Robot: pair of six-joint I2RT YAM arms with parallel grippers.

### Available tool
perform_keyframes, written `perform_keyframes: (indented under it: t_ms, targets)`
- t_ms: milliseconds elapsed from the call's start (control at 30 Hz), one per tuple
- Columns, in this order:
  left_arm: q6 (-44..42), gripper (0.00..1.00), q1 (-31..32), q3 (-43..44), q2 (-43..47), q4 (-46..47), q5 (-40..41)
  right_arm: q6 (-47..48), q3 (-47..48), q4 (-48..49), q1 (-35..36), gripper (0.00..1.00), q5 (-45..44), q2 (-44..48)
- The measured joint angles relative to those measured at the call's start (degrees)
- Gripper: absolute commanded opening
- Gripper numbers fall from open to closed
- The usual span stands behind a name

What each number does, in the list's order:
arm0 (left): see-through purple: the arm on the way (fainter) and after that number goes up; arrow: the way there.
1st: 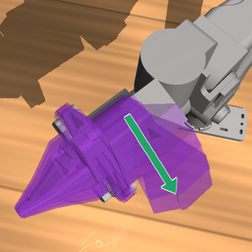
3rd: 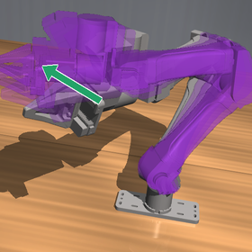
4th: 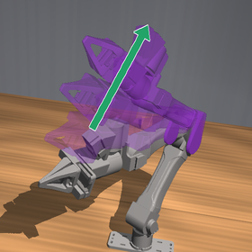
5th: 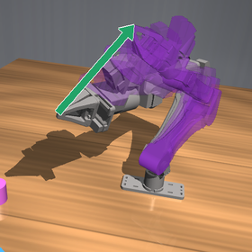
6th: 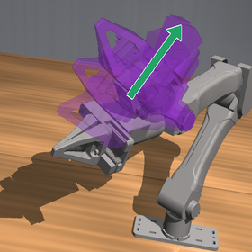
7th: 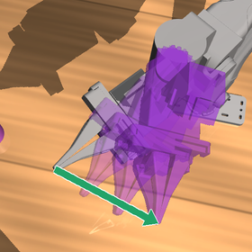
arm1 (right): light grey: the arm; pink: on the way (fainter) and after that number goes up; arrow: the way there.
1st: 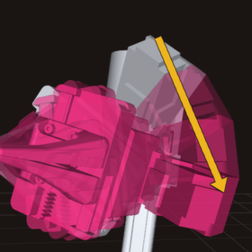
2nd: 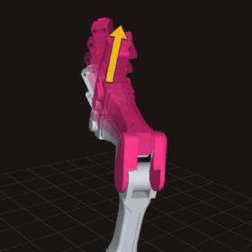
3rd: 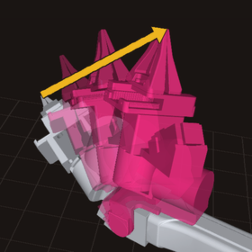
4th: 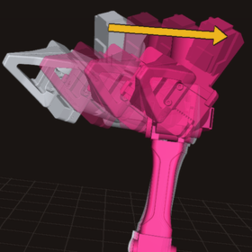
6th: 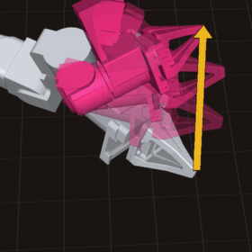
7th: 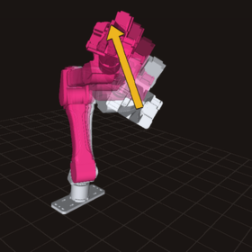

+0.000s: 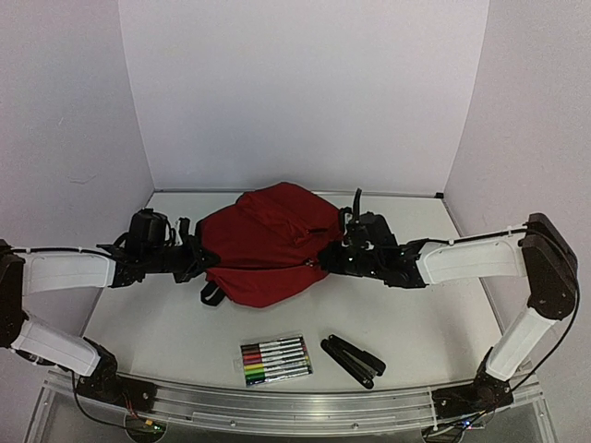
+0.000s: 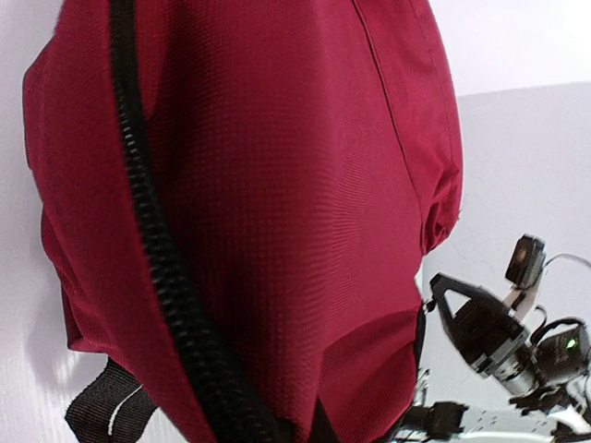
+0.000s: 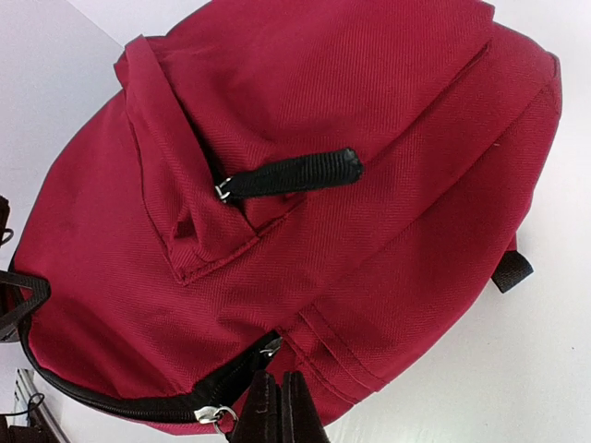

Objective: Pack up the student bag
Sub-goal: Zip the student bag at the center of the board.

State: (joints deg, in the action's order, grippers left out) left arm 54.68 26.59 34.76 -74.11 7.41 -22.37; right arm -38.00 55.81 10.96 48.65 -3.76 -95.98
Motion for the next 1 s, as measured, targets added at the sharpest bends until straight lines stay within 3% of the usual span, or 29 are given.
perform_keyframes:
  t_ms: [100,167,233,367,500,700,833,1000]
  targets:
    - [-5.19,0.51,-0.87,2.04,0.42,-5.70,-0.07,0.94,0.00,-0.78,-0.35,0.00,0.54,0.00]
    - [-9.87,0.62,-1.37,5.15,0.37,-11.46,0.89,1.46,-0.14,-1.46,-0.94,0.00,0.84,0.01]
    - [-14.54,0.66,0.06,9.72,0.17,-17.12,3.75,1.78,-0.50,-1.60,-1.52,0.00,1.29,0.02]
    - [-24.48,0.73,7.60,17.67,0.13,-24.59,9.44,1.75,-1.52,-1.57,-2.02,0.00,2.14,0.04]
    - [-32.36,0.76,13.00,20.59,-1.29,-25.68,9.87,1.34,-2.42,-1.51,-2.03,0.00,2.75,0.07]
    - [-41.60,0.76,20.54,26.74,-11.63,-26.08,12.09,0.32,-2.59,-1.13,-2.08,0.00,4.20,0.07]
    - [-44.83,0.77,24.82,30.54,-15.07,-27.37,16.71,-0.01,-2.60,-1.05,-2.12,0.00,4.51,0.09]
    - [-45.93,0.82,25.47,31.78,-13.75,-29.84,23.13,-0.24,-2.60,-1.00,-2.12,0.00,4.49,0.11]
